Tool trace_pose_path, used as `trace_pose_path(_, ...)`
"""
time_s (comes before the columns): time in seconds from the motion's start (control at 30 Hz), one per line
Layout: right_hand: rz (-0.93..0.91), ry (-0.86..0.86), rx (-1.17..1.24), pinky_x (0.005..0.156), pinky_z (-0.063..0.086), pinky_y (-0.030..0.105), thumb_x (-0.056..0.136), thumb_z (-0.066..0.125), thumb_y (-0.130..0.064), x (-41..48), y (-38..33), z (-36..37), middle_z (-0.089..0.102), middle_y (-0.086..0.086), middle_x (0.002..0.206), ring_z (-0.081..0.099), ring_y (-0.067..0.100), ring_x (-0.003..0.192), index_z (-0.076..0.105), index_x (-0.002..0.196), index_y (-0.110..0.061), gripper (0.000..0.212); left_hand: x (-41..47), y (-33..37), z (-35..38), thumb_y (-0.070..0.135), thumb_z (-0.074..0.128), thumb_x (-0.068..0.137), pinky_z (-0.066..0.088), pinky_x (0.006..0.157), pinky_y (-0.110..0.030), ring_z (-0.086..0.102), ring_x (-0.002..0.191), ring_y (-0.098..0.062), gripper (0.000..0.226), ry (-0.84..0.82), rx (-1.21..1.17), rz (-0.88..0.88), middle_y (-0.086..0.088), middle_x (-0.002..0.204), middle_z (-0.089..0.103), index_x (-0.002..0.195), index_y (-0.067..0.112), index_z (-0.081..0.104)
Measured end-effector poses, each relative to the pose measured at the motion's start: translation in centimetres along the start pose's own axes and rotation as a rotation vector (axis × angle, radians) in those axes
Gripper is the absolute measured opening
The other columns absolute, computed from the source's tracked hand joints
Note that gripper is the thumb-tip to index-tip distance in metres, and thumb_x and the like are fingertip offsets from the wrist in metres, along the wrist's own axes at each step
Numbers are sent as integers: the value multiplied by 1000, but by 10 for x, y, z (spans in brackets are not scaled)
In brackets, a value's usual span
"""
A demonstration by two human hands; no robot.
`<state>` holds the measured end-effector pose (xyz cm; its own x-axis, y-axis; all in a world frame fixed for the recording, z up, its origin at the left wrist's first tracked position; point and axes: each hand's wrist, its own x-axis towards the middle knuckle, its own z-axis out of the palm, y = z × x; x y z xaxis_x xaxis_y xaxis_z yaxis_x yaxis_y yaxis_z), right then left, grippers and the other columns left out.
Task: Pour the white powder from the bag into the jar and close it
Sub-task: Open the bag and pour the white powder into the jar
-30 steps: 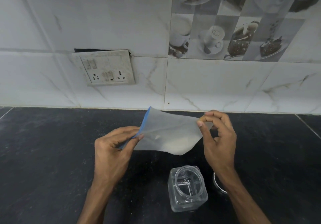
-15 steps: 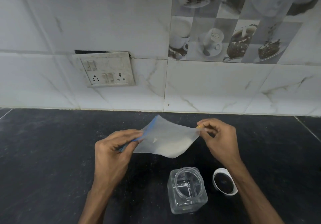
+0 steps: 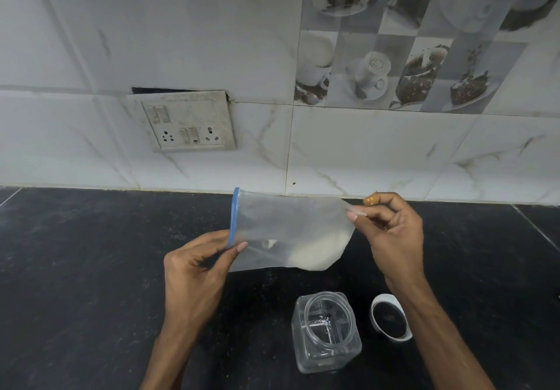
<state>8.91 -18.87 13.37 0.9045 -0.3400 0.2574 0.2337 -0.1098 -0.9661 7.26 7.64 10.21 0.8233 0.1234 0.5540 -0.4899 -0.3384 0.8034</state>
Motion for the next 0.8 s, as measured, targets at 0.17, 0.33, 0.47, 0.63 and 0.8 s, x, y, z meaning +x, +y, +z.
trace_pose_path(0.17, -26, 58, 30, 78, 53, 22, 78, 75, 8, -3, 1, 1, 76, -3, 74, 72, 8, 77, 61, 86, -16, 29, -2, -2, 1, 6, 79, 73, 54, 76, -8, 72, 86, 5, 28, 6, -13, -24, 35, 90, 71, 92, 26, 75)
trace_pose_path(0.33, -71, 58, -27, 85, 53, 28, 77, 78, 2, -6, 0, 5, 77, -1, 79, 73, 11, 80, 65, 88, -18, 27, -5, -3, 1, 6, 79, 73, 54, 77, -8, 71, 85, 6, 28, 10, -4, -10, 37, 90, 71, 93, 26, 75)
trace_pose_path(0.47, -77, 38, -37, 82, 53, 25, 77, 79, 1, -4, -2, 6, 77, -2, 80, 74, 12, 82, 65, 86, -20, 27, -6, -5, -2, 5, 79, 73, 56, 78, -11, 72, 85, 4, 28, 15, -3, -24, 36, 90, 71, 93, 25, 75)
trace_pose_path(0.63, -114, 29, -35, 72, 53, 15, 78, 77, 4, -3, -4, 8, 76, -7, 80, 72, 6, 76, 66, 87, -18, 27, -6, -3, -1, 4, 78, 74, 56, 78, -11, 72, 87, 5, 31, -9, -5, -13, 37, 91, 71, 94, 28, 75)
trace_pose_path(0.8, -138, 40, -18, 71, 55, 15, 78, 76, 6, -3, -5, 6, 75, -10, 83, 71, 6, 77, 67, 88, -19, 28, -5, -4, 1, 4, 78, 74, 55, 78, -10, 72, 87, 5, 30, -2, -6, -9, 35, 92, 71, 96, 25, 75)
